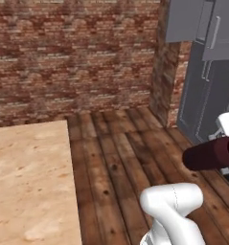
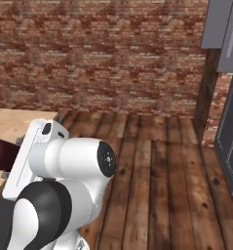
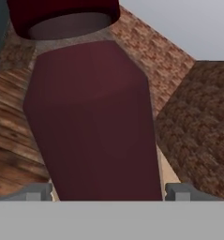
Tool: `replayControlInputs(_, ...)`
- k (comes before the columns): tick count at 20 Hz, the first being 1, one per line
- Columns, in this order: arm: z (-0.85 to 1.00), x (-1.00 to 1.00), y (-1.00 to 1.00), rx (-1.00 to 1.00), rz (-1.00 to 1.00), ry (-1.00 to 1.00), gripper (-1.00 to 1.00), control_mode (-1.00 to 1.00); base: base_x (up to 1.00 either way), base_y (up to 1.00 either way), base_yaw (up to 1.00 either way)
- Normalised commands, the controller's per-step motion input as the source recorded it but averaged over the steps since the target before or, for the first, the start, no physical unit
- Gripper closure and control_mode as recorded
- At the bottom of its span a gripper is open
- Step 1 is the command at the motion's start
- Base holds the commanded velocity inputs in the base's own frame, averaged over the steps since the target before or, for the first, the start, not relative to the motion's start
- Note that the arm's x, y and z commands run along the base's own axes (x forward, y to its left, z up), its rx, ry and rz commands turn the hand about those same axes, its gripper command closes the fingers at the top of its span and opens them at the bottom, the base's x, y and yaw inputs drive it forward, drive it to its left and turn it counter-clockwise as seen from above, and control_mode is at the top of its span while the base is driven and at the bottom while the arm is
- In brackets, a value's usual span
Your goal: Pick the juice from the counter and place it in the open cabinet.
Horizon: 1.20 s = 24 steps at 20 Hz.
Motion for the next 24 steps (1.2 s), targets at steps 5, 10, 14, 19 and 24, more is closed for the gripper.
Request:
replayControlInputs(5,0.00,0.00,0.00,0.00,0.00,0.00,1.00,1.00,0.54,0.00,-0.06)
replayControlInputs(10,0.00,0.00,0.00,0.00,0.00,0.00,1.00,1.00,0.55,0.00,-0.07)
replayControlInputs(14,0.00,0.00,0.00,0.00,0.00,0.00,1.00,1.00,0.57,0.00,-0.08)
replayControlInputs(19,0.00,0.00,0.00,0.00,0.00,0.00,1.00,1.00,0.55,0.00,-0.07)
replayControlInputs(24,0.00,0.00,0.00,0.00,0.00,0.00,1.00,1.00,0.60,0.00,-0.05)
